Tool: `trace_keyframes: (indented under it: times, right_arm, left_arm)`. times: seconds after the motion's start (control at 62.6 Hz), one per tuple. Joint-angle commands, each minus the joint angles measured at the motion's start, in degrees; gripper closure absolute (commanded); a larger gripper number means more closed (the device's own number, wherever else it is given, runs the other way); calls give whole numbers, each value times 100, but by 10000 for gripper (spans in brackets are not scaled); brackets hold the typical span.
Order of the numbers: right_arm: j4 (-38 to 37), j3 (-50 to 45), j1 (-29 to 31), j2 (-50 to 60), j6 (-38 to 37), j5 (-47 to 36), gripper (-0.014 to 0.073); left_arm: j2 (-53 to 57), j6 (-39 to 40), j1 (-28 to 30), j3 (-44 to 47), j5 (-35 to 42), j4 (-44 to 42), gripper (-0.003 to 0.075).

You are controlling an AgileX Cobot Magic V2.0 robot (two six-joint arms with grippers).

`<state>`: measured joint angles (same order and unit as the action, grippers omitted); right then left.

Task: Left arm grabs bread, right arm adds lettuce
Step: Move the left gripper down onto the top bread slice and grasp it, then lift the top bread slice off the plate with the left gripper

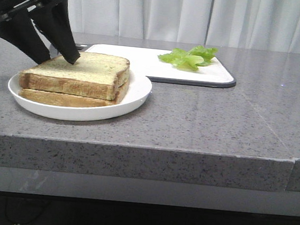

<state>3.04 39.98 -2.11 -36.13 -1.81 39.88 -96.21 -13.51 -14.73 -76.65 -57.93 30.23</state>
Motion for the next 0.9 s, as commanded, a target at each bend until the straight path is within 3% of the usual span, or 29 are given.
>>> trace_keyframes:
  times: [0.0,0.352,0.464,0.751,0.879]
  right_arm:
    - [0,203,33,-36,3,-331,197]
    - [0,203,33,-36,3,-185,197]
    - [0,203,33,-36,3,-161,197]
    - [0,203,33,-36,3,-155,197]
    - [0,203,33,-36,3,-162,197]
  left_arm:
    - [140,-29,16,-171,39,278,374]
    - [-26,-44,129,-171,-41,303,379]
    - [-26,-51,129,-171,-67,303,451]
    - [-26,-51,129,-171,-89,303,740]
    - [62,-58,129,-183,-111,303,741]
